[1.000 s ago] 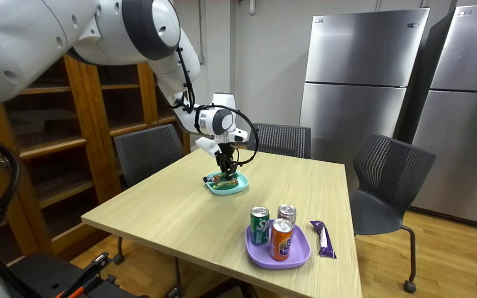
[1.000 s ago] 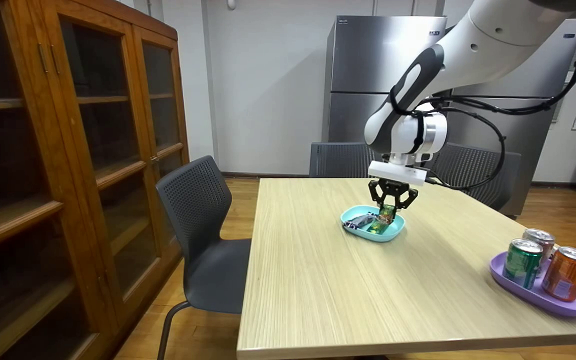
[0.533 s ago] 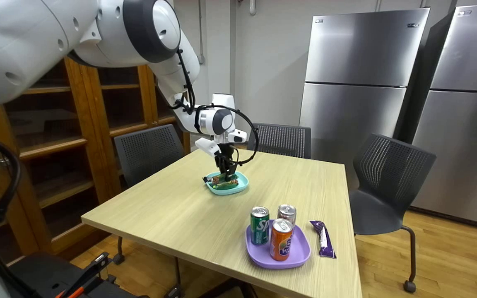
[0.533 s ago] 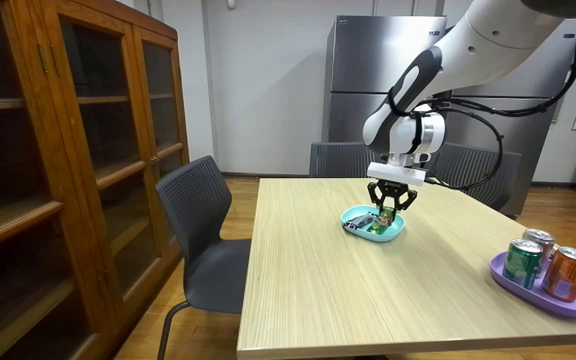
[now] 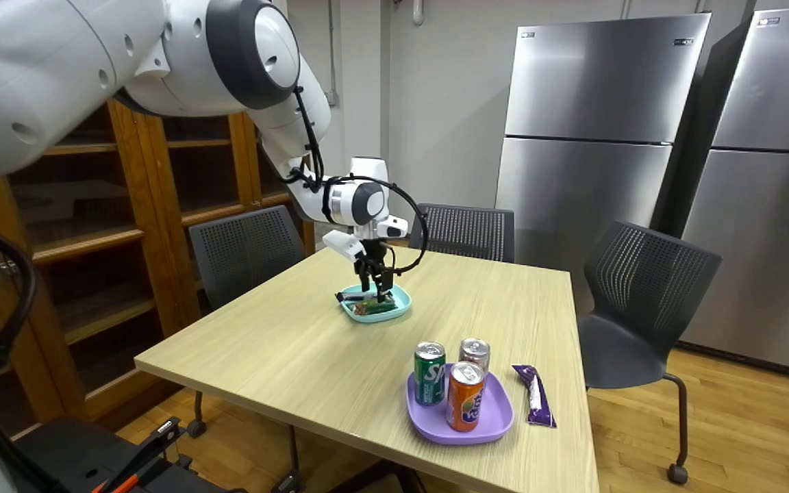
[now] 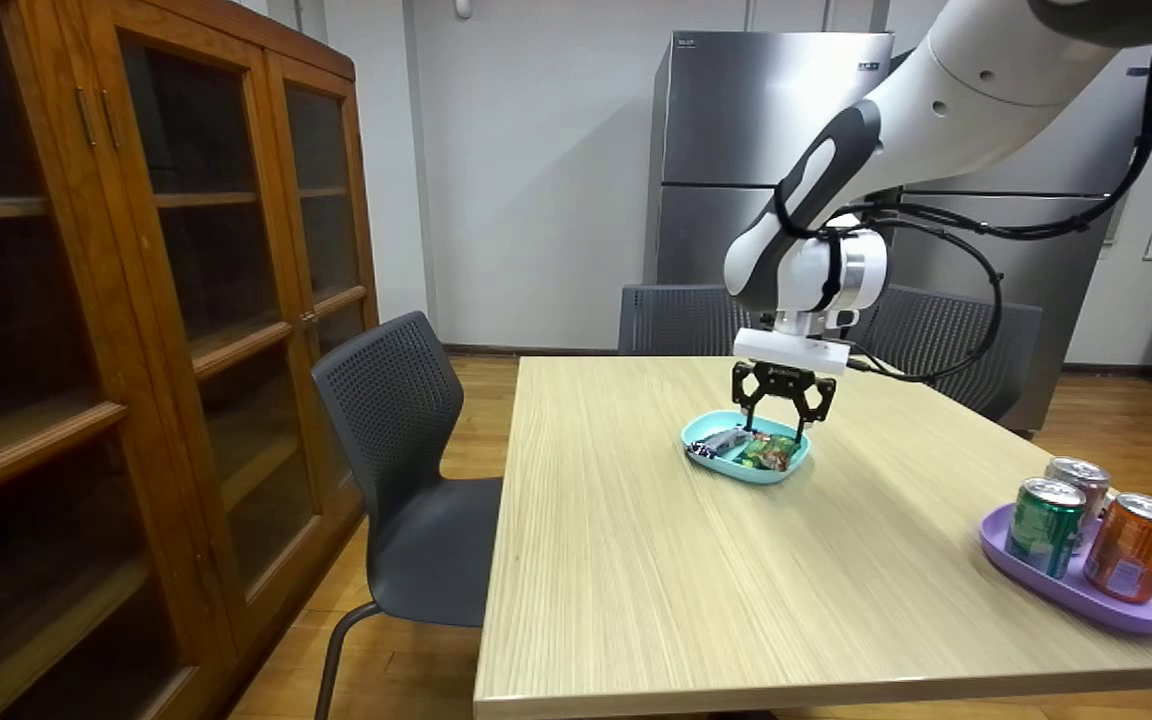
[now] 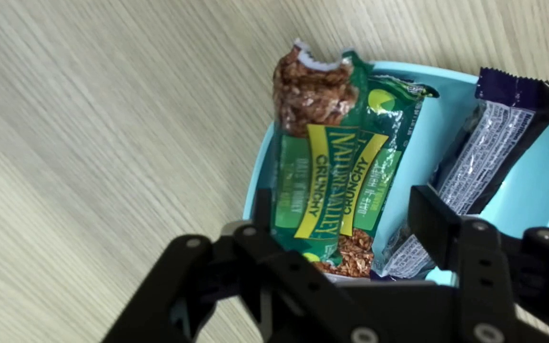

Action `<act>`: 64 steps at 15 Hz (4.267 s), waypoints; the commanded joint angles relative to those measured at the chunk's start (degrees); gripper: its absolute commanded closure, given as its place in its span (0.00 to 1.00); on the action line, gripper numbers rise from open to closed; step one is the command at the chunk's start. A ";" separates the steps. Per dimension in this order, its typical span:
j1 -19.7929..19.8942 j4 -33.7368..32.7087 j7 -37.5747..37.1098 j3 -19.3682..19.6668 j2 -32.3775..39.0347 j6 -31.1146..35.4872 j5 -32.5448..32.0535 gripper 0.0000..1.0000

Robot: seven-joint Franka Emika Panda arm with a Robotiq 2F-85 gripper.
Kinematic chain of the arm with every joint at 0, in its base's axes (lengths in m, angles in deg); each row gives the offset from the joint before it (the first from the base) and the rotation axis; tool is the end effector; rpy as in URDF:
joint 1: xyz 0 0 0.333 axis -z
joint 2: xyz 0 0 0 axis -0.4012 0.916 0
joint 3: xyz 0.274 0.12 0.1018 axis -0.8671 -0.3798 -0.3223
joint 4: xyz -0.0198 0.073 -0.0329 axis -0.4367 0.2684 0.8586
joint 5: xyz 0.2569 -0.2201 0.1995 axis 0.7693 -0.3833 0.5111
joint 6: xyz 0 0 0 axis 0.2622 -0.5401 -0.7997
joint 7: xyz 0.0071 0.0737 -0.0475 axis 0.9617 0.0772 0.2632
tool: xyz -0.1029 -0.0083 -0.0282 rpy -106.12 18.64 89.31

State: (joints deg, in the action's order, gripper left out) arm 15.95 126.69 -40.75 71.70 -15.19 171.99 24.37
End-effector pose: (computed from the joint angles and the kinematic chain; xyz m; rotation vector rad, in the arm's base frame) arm 0.7288 0.0311 0.1241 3.0475 -0.7023 0.1172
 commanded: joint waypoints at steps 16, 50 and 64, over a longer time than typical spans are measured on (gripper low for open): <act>2.51 9.45 2.72 4.57 -7.57 1.86 -3.61 0.00; 24.39 8.19 23.65 8.24 -6.24 -0.62 -7.17 0.00; 27.81 -0.26 32.48 6.10 2.59 -4.15 -7.17 0.00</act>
State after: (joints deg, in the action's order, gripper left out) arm 41.85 130.75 -10.81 79.55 -14.41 171.36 18.31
